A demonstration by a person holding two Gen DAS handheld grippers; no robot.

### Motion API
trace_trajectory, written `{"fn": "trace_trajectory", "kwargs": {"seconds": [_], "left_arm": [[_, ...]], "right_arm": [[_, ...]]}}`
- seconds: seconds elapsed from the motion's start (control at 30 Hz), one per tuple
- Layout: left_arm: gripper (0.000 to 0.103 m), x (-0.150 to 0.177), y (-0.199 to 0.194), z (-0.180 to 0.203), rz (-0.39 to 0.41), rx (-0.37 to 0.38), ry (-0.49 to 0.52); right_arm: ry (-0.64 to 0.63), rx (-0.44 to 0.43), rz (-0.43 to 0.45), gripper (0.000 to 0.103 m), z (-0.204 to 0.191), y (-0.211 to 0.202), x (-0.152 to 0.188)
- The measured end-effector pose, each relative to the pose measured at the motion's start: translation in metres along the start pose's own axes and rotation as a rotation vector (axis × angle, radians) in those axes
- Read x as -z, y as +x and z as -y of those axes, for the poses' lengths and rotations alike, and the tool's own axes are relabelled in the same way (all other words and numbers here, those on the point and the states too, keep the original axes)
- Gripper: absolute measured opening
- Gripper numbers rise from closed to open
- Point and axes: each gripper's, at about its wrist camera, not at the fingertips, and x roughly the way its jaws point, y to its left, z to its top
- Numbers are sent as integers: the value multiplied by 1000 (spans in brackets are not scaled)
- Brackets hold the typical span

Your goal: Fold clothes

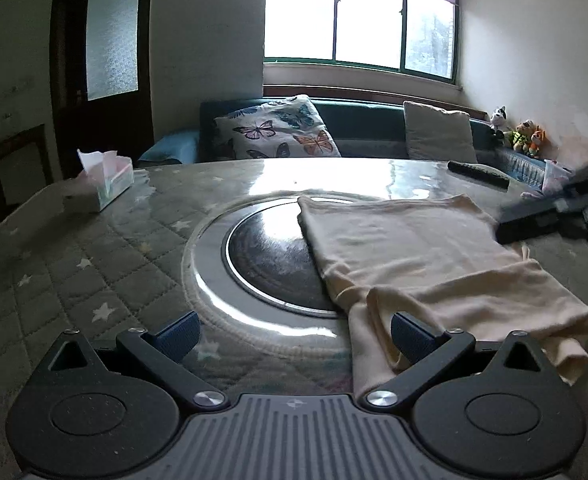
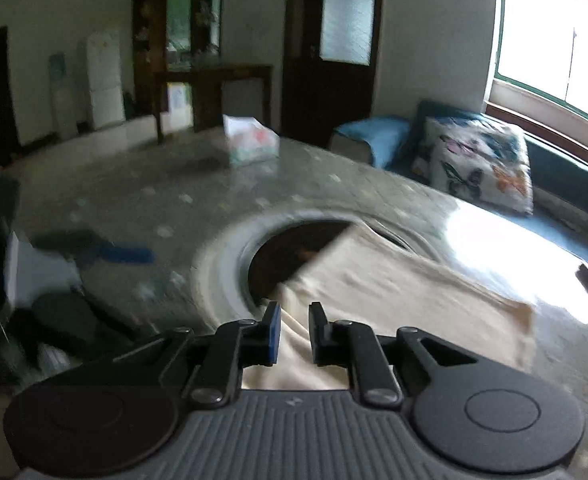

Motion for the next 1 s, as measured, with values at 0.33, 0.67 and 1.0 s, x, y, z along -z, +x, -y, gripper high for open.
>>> {"fn": "trace_trajectory", "kwargs": {"seconds": [0.33, 0.67, 1.0], "left_arm": [[103, -13, 34, 31, -44, 5, 62], [103, -18, 57, 29, -99, -58, 89], [103, -17, 71, 36, -115, -74, 166]], "right_arm": [[166, 109, -159, 14, 62, 2, 79], [214, 124, -80, 17, 85, -8, 79], [297, 147, -65, 18, 114, 19, 83]]}}
